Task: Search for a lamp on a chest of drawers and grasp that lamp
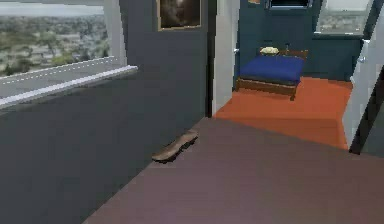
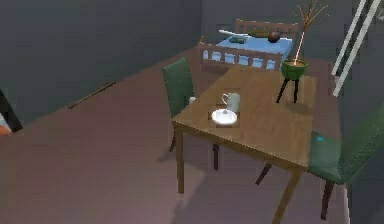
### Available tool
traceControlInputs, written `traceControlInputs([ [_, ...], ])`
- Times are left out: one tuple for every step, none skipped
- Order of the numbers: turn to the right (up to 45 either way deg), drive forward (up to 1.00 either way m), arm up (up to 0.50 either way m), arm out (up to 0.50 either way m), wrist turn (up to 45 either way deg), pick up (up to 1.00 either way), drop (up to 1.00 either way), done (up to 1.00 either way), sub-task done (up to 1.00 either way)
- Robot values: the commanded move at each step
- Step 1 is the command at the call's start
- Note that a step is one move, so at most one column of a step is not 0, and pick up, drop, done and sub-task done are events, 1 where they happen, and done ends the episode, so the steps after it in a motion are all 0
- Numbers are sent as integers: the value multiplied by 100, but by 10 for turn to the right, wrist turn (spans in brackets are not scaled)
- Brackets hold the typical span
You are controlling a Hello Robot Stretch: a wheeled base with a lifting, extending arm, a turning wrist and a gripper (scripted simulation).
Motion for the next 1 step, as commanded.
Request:
traceControlInputs([
  [300,0,0,0,0,0,0,0,0],
])
